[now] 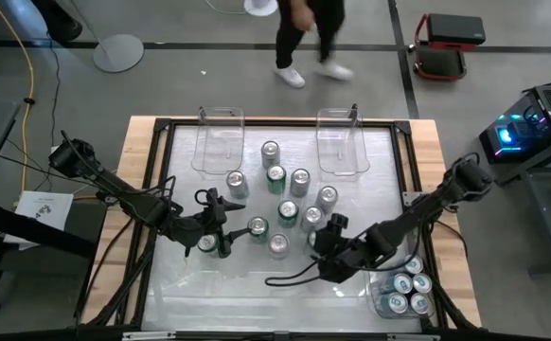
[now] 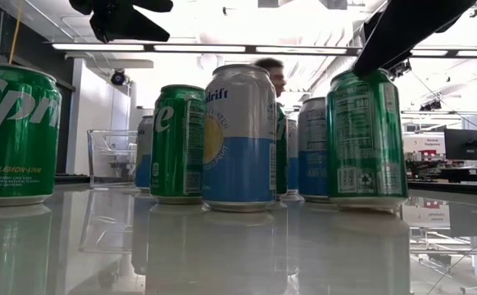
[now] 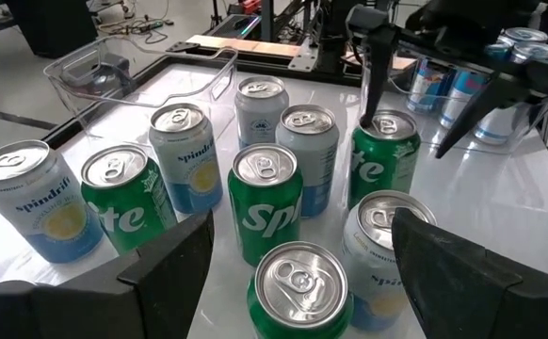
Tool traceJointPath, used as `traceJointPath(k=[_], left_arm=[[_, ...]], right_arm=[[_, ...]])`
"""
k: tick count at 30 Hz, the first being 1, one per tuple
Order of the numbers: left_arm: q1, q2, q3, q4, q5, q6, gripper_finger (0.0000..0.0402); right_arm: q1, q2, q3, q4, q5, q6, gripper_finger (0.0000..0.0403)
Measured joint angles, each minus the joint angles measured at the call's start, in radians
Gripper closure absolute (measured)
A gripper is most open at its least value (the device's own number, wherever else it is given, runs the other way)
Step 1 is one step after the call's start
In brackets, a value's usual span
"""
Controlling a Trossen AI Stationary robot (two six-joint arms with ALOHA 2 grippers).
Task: Sort soda cans
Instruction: Put the green soda can into the top right transparent bin
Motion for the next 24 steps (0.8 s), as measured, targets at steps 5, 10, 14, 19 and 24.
traceJointPath(k=[5, 10, 14, 19, 24], left_arm=[[0.0, 0.0, 0.0, 0.0, 0.0, 0.0, 0.0099], [0.0, 0.0, 0.0, 0.0, 0.0, 0.0, 0.0099], [0.0, 0.0, 0.0, 0.0, 0.004, 0.0, 0.0099], [0.0, 0.0, 0.0, 0.001, 0.019, -0.001, 0.0099], [0.0, 0.0, 0.0, 0.0, 0.026, -0.003, 0.0099]], right_arm=[[0.005, -0.028, 0.0, -0.004, -0.044, -0.013, 0.0071], [0.005, -0.06, -0.001, -0.011, -0.046, 0.054, 0.0071], [0.005, -0.076, -0.001, -0.042, -0.045, 0.117, 0.0071], [0.005, -0.077, -0.002, -0.142, -0.074, 0.075, 0.0071], [0.006, -0.075, -0.014, -0.152, -0.179, -0.021, 0.0071]])
